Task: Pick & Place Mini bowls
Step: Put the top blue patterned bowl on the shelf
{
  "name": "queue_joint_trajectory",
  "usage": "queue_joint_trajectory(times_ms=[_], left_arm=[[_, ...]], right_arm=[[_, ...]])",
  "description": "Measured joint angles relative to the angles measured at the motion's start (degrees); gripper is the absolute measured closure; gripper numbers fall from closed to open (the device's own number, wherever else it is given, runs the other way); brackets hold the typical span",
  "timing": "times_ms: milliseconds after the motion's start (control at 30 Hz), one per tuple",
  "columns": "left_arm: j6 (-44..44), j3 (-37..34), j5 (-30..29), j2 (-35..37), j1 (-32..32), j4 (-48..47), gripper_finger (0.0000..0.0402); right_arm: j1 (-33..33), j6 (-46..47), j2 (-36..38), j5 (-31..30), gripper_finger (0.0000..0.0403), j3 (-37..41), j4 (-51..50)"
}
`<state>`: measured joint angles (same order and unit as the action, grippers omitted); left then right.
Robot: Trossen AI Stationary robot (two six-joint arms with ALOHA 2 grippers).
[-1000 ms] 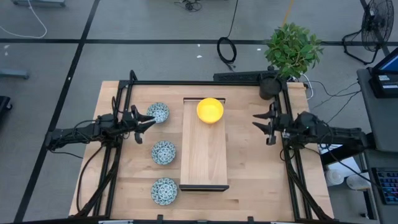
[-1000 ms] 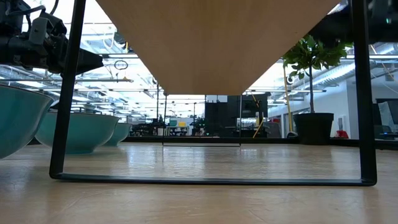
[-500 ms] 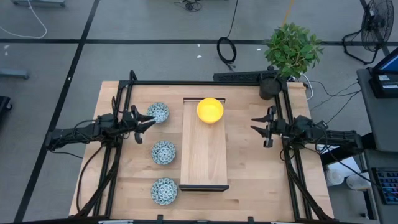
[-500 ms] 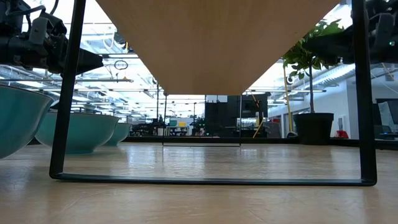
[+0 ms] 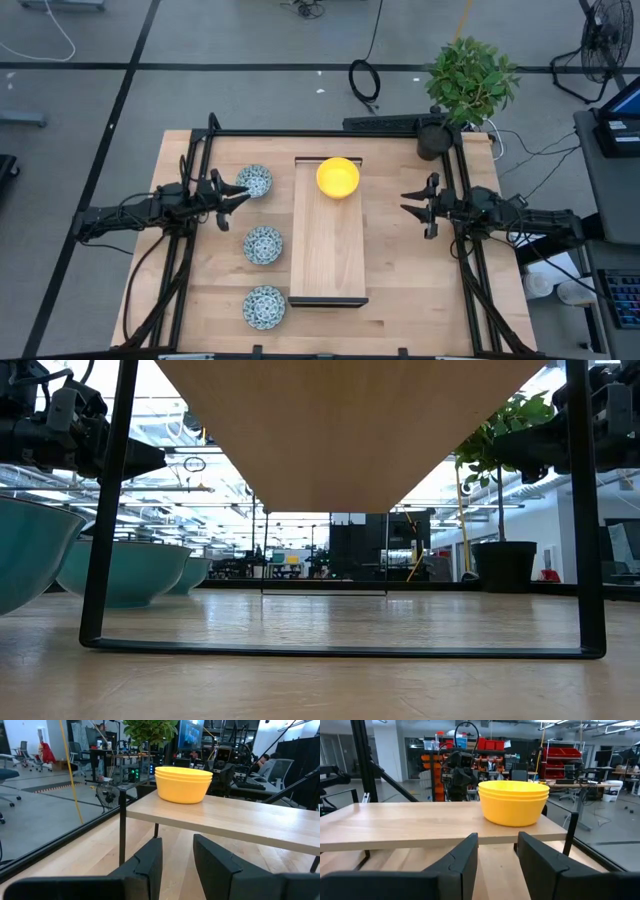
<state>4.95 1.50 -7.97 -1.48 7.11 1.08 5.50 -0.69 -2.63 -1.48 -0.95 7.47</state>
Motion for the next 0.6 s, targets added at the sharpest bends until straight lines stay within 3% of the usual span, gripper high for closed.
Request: queue_joint_trajectory(times_ms=[600], left_arm=[[-0.7,0.0,-0.1,0.0,0.0,8.1,0.0289]], right_arm=[[0.0,0.0,0.0,0.0,0.0277,0.1,0.0]])
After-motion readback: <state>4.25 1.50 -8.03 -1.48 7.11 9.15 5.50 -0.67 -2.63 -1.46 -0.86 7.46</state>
